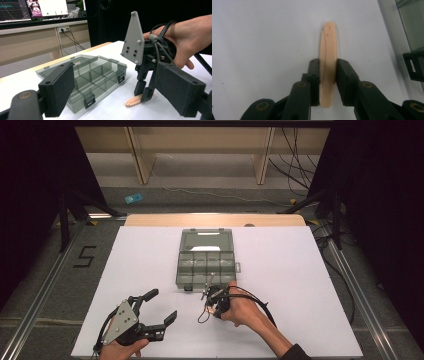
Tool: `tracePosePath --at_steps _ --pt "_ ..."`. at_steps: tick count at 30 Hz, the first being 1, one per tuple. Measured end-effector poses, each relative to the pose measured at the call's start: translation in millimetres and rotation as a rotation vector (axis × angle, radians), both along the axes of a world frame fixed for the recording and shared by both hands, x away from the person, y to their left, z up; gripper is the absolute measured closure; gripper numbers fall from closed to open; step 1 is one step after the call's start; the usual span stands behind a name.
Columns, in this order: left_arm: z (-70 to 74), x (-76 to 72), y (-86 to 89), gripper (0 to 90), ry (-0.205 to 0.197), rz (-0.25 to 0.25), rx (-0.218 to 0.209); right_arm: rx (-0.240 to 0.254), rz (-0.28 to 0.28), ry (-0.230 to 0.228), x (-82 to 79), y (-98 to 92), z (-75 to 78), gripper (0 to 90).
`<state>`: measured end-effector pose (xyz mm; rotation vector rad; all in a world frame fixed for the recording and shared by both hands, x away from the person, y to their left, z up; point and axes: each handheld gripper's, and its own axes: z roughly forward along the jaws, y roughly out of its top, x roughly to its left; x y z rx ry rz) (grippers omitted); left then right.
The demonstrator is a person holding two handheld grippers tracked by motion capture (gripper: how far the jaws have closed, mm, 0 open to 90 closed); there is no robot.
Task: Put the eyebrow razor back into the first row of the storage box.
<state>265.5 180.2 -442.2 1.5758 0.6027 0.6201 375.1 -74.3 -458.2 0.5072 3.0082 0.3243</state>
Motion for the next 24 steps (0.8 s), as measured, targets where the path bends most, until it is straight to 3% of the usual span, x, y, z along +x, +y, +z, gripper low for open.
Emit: tracePosePath --at_steps 4,6,18,24 --pt "-0.2 0.1 -0.2 15.9 0.0 0.0 0.001 0.005 0.0 0.009 1.1 -2.0 1.2 74.2" --pt "-0.2 0.0 -0.5 15.9 0.001 -0.001 0.002 0.04 -0.026 0.027 -0.9 -2.2 4.1 74.2" --pt "-0.1 1.3 -0.1 15.9 -0.007 -0.006 -0.018 0.124 -0.002 -0.046 2.9 -11.5 30.0 74.2" --pt "0.5 0.3 0.7 15.9 -0.001 0.001 -0.006 0.163 0.003 -0.082 4.7 -16.4 41.4 74.1"
